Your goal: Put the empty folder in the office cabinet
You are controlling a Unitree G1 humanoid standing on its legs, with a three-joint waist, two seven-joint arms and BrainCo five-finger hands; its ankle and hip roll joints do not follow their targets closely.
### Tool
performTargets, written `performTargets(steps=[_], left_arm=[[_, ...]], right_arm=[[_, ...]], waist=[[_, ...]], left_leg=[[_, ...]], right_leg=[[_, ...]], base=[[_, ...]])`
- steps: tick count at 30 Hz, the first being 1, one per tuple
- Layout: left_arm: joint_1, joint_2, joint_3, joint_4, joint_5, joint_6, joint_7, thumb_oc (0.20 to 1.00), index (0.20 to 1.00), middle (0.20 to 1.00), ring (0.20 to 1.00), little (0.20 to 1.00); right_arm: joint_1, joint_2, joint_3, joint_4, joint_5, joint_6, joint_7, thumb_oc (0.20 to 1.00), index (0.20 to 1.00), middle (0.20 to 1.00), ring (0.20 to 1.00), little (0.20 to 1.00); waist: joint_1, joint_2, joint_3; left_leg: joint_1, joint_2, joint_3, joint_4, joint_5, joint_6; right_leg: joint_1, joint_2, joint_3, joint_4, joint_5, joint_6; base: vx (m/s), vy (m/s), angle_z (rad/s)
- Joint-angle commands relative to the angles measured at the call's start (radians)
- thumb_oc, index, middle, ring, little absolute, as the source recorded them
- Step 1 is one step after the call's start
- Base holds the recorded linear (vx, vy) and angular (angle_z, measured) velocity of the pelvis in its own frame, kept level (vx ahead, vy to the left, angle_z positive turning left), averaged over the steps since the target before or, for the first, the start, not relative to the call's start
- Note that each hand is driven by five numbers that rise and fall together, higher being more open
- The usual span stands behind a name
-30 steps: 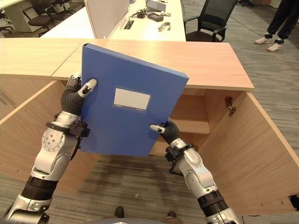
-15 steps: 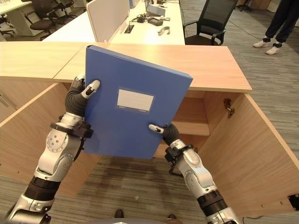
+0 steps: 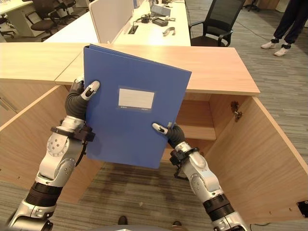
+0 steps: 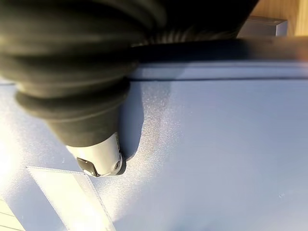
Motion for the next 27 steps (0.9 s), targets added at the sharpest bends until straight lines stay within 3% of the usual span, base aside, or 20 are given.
performTargets(steps=[1, 6, 8, 9, 14, 19, 21, 23, 27], left_arm=[[-0.130, -0.028, -0.059, -0.016, -0.029, -0.042, -0.044, 0.200, 0.200, 0.200, 0.200, 0.200], [-0.115, -0.022, -0.045, -0.014, -0.024, -0.039, -0.051, 0.200, 0.200, 0.200, 0.200, 0.200], [-0.100, -0.014, -0.030, -0.009, -0.015, -0.033, -0.053, 0.602, 0.602, 0.602, 0.602, 0.602], [-0.079, 0.001, -0.009, -0.003, 0.012, -0.033, -0.050, 1.000, 1.000, 1.000, 1.000, 1.000], [0.088, 0.059, 0.115, 0.066, 0.073, -0.018, -0.071, 1.000, 1.000, 1.000, 1.000, 1.000], [0.235, 0.080, 0.190, 0.180, 0.066, 0.006, -0.172, 1.000, 1.000, 1.000, 1.000, 1.000], [0.331, 0.080, 0.205, 0.278, 0.067, 0.041, -0.262, 1.000, 1.000, 1.000, 1.000, 1.000], [0.348, 0.078, 0.205, 0.314, 0.070, 0.046, -0.278, 1.000, 1.000, 1.000, 1.000, 1.000], [0.439, 0.047, 0.144, 0.575, 0.182, 0.075, -0.337, 1.000, 1.000, 1.000, 1.000, 1.000]], right_arm=[[-0.161, 0.054, 0.097, -0.094, -0.016, -0.037, 0.072, 0.200, 0.200, 0.200, 0.200, 0.200], [-0.156, 0.043, 0.099, -0.097, -0.019, -0.024, 0.092, 0.200, 0.200, 0.200, 0.200, 0.200], [-0.148, 0.033, 0.093, -0.100, -0.022, -0.018, 0.101, 0.200, 0.200, 0.200, 0.200, 0.200], [-0.138, 0.024, 0.081, -0.100, -0.033, -0.014, 0.106, 0.200, 0.200, 0.200, 0.200, 0.200], [-0.069, -0.009, 0.006, -0.086, -0.078, -0.003, 0.119, 0.200, 0.200, 0.200, 0.200, 0.200], [-0.023, -0.037, -0.056, -0.057, -0.148, 0.001, 0.144, 0.200, 0.200, 0.200, 0.200, 0.200], [0.015, -0.041, -0.085, -0.034, -0.174, 0.006, 0.170, 0.200, 0.200, 0.200, 0.200, 0.200], [0.024, -0.041, -0.090, -0.023, -0.179, 0.006, 0.173, 0.200, 0.200, 0.200, 0.200, 0.200], [0.097, -0.015, -0.103, 0.086, -0.204, 0.009, 0.173, 0.200, 0.200, 0.200, 0.200, 0.200]], waist=[[0.017, -0.026, 0.001], [0.020, -0.027, 0.000], [0.021, -0.028, -0.001], [0.024, -0.028, -0.001], [0.037, -0.027, 0.001], [0.047, -0.024, 0.004], [0.052, -0.021, 0.006], [0.053, -0.021, 0.006], [0.062, -0.021, 0.018]], left_leg=[[0.077, 0.006, 0.053, 0.004, -0.135, 0.011], [0.079, 0.006, 0.053, 0.004, -0.136, 0.010], [0.079, 0.006, 0.052, 0.004, -0.137, 0.010], [0.079, 0.005, 0.052, 0.004, -0.137, 0.010], [0.076, 0.006, 0.049, 0.004, -0.135, 0.009], [0.071, 0.006, 0.045, 0.004, -0.132, 0.009], [0.069, 0.003, 0.042, 0.004, -0.130, 0.011], [0.068, 0.003, 0.041, 0.004, -0.130, 0.011], [0.045, 0.001, 0.037, 0.004, -0.122, 0.013]], right_leg=[[-0.031, -0.047, 0.051, 0.084, -0.105, 0.044], [-0.031, -0.048, 0.049, 0.085, -0.105, 0.045], [-0.031, -0.048, 0.048, 0.083, -0.105, 0.045], [-0.030, -0.048, 0.046, 0.083, -0.105, 0.045], [-0.028, -0.049, 0.040, 0.081, -0.103, 0.045], [-0.029, -0.049, 0.039, 0.080, -0.102, 0.046], [-0.032, -0.048, 0.037, 0.081, -0.100, 0.048], [-0.034, -0.048, 0.036, 0.081, -0.099, 0.048], [-0.048, -0.052, 0.026, 0.080, -0.094, 0.053]], base=[[0.00, 0.000, 0.00], [0.00, 0.000, 0.00], [0.00, 0.000, 0.00], [0.00, 0.000, 0.00], [0.00, 0.002, -0.01], [0.00, 0.003, 0.02], [0.00, 0.000, 0.00], [0.00, 0.000, 0.00], [0.00, 0.027, 0.00]])
